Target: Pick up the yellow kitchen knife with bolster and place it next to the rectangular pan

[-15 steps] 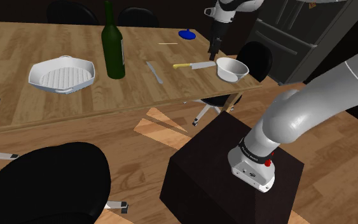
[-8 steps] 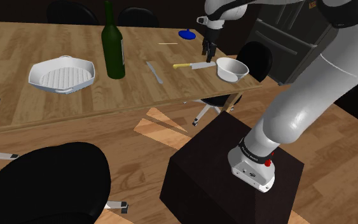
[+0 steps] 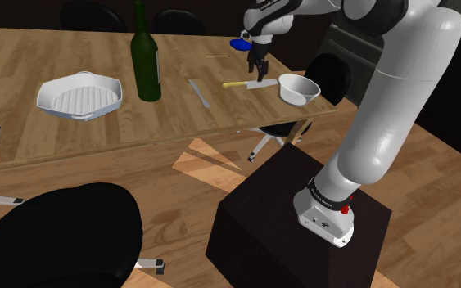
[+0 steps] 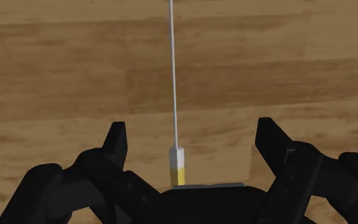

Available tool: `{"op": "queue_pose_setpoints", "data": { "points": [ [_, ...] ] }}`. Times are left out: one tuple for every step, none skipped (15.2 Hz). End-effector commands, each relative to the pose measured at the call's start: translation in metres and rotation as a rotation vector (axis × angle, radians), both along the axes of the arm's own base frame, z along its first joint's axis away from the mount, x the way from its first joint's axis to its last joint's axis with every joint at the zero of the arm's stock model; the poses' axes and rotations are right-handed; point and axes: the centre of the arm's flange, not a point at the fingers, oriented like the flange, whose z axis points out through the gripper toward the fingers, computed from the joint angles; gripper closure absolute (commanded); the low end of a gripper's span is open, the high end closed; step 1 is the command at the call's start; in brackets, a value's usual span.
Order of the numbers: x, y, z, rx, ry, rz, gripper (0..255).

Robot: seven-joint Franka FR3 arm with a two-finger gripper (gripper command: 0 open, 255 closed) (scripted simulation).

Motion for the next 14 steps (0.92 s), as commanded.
{"op": "queue_pose_setpoints", "data": {
  "points": [
    [0.008, -0.005, -0.012, -0.004, 0.002, 0.025, 0],
    [0.007, -0.005, -0.017, -0.004, 0.002, 0.025, 0],
    [0.007, -0.005, -0.022, -0.004, 0.002, 0.025, 0],
    [0.007, -0.006, -0.028, -0.004, 0.002, 0.025, 0],
    [0.006, -0.006, -0.033, -0.004, 0.002, 0.025, 0],
    [0.006, -0.007, -0.038, -0.004, 0.002, 0.025, 0],
    [0.005, -0.007, -0.046, -0.004, 0.002, 0.025, 0],
    [0.005, -0.007, -0.046, -0.004, 0.002, 0.025, 0],
    [0.005, -0.007, -0.046, -0.004, 0.002, 0.025, 0],
    [0.005, -0.007, -0.046, -0.004, 0.002, 0.025, 0],
    [0.005, -0.007, -0.046, -0.004, 0.002, 0.025, 0],
    [0.005, -0.007, -0.046, -0.004, 0.002, 0.025, 0],
    [0.005, -0.007, -0.046, -0.004, 0.002, 0.025, 0],
    [0.005, -0.007, -0.046, -0.004, 0.002, 0.025, 0]
  ]
}}
